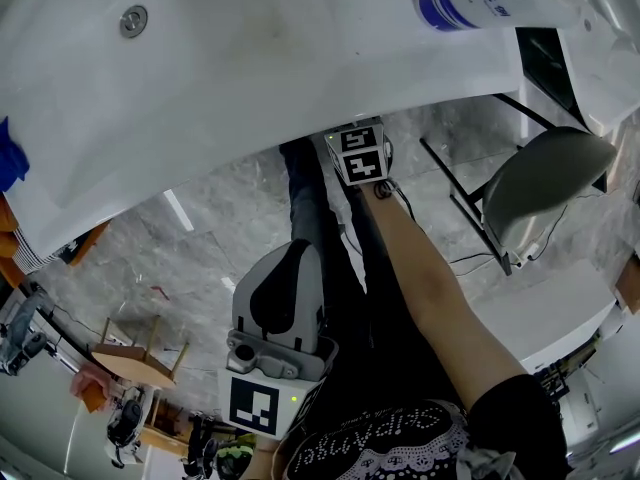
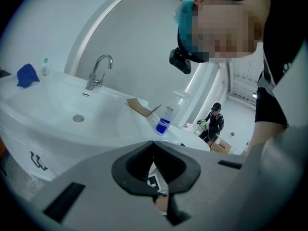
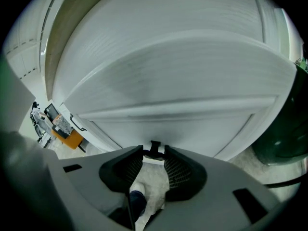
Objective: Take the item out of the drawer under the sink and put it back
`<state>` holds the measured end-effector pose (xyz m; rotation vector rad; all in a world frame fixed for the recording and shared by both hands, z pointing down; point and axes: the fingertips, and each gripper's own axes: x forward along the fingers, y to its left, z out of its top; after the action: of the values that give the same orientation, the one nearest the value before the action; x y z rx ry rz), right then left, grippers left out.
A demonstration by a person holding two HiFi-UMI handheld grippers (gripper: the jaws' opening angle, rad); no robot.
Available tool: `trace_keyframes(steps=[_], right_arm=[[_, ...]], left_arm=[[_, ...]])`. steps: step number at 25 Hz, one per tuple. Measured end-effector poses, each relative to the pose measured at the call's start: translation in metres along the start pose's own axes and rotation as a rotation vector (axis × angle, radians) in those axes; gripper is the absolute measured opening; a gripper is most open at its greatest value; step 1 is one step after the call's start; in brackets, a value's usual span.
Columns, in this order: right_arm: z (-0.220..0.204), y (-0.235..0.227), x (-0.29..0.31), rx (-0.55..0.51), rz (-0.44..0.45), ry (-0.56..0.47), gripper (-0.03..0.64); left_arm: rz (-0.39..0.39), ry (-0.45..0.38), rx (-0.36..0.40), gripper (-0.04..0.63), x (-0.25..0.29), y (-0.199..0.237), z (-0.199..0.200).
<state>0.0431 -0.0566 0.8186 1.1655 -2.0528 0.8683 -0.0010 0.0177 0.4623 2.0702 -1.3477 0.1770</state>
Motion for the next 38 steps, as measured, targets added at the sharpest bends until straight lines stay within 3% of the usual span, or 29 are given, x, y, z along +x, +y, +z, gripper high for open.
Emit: trace_keyframes(steps=[27,38], right_arm=[[-0.051,0.012,-0.032,-0.022,0.036,0.082,0.147],[-0.060,0.017,-0.040,-0.031,0.060,0.092,0.146]], left_arm=[[-0.002,0.008,-0.013,0.005,-0.002,0.002,-0.001],[-0.037,0.019,-0.009,0.005,0.007,-0.009,-0.006]])
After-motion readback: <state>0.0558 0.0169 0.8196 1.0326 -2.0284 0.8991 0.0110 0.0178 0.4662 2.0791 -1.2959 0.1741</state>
